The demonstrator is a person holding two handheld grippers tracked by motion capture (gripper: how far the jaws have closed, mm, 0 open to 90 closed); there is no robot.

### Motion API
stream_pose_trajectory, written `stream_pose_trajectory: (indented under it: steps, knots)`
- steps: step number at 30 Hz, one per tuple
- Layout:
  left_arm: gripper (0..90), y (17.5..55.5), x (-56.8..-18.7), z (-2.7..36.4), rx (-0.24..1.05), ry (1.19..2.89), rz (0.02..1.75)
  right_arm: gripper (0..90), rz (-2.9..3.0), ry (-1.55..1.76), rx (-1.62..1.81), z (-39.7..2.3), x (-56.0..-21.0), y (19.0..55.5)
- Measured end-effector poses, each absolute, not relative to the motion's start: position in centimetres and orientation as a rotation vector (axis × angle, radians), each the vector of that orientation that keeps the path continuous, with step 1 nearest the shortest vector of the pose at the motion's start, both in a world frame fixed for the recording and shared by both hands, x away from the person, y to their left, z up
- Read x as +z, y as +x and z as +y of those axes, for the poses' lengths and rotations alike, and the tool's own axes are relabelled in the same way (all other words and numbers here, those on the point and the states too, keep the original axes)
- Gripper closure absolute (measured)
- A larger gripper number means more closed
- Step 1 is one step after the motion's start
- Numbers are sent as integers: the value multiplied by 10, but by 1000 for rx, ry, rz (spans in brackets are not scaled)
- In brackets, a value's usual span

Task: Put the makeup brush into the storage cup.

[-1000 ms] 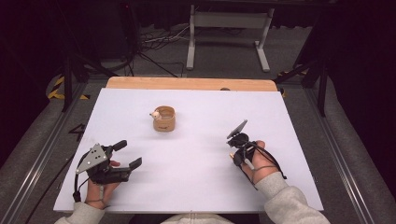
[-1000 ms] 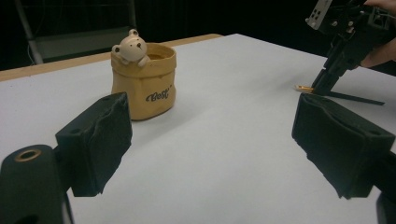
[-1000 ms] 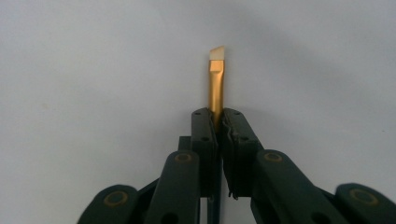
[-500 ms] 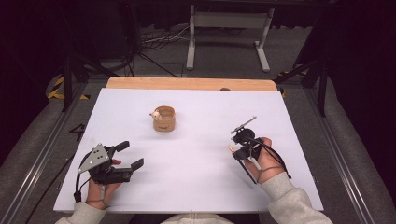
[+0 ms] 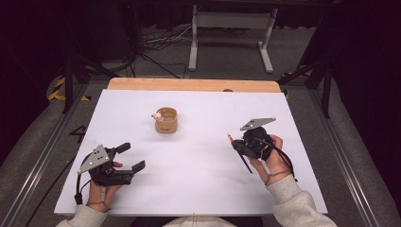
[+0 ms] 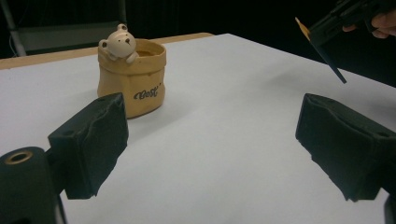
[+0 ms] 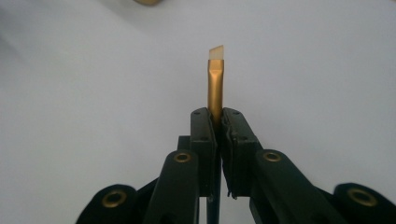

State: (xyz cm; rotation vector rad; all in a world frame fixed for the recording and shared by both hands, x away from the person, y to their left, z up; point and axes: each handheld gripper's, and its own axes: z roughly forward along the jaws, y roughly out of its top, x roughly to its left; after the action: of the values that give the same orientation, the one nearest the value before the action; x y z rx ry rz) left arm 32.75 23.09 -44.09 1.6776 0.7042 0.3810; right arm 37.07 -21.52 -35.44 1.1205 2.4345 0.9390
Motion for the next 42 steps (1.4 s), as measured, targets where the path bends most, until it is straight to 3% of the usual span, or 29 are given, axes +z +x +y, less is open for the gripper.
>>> stream_pose_trajectory:
  steps: [27, 37, 42]
  knots:
    - [190, 328, -439, 229, 328, 1679, 640, 839, 2154, 780, 1623, -230, -352, 352]
    - [178, 328, -436, 226, 321, 1662, 576, 839, 2074, 649, 1745, -225, -357, 349]
    - [127, 327, -434, 224, 345, 1661, 586, 839, 2036, 584, 1804, -219, -359, 349]
